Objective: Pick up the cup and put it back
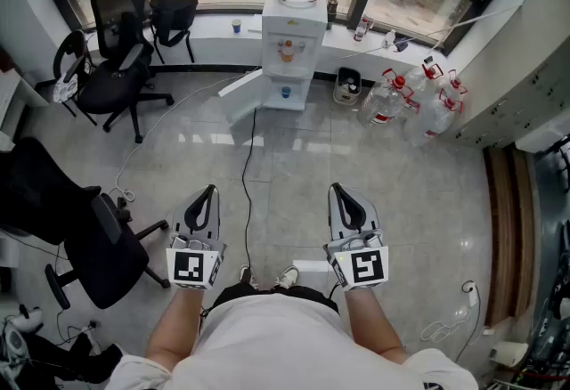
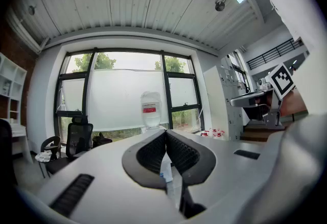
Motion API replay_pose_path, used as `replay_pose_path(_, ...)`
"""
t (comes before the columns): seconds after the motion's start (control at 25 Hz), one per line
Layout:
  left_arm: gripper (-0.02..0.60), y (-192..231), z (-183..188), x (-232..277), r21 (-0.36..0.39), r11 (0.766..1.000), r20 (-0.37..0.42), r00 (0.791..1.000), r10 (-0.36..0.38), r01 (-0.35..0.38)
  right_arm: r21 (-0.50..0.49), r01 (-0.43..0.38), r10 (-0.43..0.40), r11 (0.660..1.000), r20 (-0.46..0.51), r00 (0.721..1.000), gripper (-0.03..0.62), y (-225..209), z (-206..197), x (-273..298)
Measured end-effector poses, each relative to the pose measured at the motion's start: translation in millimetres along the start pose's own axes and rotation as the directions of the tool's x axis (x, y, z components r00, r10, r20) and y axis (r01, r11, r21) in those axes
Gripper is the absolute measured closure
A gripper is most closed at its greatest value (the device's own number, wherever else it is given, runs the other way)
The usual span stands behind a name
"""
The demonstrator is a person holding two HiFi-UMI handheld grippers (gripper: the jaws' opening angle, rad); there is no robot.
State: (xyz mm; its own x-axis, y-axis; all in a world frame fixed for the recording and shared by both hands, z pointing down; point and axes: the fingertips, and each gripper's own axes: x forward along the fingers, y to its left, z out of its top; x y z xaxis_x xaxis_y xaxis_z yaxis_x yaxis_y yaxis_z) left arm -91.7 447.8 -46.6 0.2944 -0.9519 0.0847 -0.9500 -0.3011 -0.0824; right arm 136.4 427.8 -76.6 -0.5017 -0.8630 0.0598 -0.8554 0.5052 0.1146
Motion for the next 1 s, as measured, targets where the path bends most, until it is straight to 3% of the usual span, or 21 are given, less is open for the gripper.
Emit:
replay_pose_path(0.32, 0.558, -7, 0, -1, -0.025, 1.000, 0.000, 1.000, 0.011, -0.011, 0.033, -0.036, 0.035, 0.999, 0.026, 0.999, 0.574, -2, -2, -14)
replay_pose_path(0.64, 0.558, -20, 5, 0, -0.029, 0.997, 0.013, 0.998, 0.068, -0.068, 0.019, -0.052, 0.051, 0.998, 0.033, 0.998, 0.572, -26, -13, -33)
replay_pose_path(1.0, 0.558, -25, -6, 46, -0.041, 0.999, 0.006, 1.000, 0.018, -0.017, 0.013, -0.013, 0.012, 1.000, 0.013, 1.000, 0.572, -55, -27, -14)
